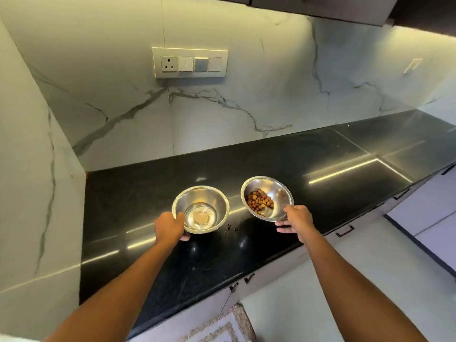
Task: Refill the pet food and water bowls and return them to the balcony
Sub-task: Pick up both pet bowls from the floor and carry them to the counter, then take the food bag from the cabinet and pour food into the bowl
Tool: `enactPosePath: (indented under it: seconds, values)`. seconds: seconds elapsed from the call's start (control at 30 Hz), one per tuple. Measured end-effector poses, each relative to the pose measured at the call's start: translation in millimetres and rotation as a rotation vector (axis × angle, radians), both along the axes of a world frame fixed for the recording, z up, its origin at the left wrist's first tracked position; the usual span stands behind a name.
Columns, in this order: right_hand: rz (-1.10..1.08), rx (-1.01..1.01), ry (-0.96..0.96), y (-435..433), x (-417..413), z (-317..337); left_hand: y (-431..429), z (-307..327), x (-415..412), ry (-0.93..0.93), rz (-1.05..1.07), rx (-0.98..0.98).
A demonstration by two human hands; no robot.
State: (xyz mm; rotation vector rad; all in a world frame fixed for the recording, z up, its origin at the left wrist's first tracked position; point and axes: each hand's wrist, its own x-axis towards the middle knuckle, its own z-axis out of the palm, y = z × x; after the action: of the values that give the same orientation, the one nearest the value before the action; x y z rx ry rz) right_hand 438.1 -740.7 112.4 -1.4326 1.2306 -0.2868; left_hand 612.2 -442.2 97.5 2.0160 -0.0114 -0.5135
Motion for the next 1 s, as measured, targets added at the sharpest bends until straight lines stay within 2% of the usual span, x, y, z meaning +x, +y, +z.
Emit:
enactPosePath:
  seconds: [0.3, 0.47, 0.87, 1.0]
  values:
    - [0.288, 0.025, 0.085, -99, 36, -23, -52, -20, -14, 0.046, 0.227, 0.063]
    - [0.414, 0.027, 0.104, -126, 51, -32, -65, -27, -31, 0.071, 0.356, 0.080]
    - [0.500, 0.022, 0.133, -142, 58, -43, -75, -28, -44, 0.045, 0.431, 0.206]
    - [0.520, 0.005, 0.152, -142, 57, -39, -74, -23, -48, -0.034, 0.377, 0.409]
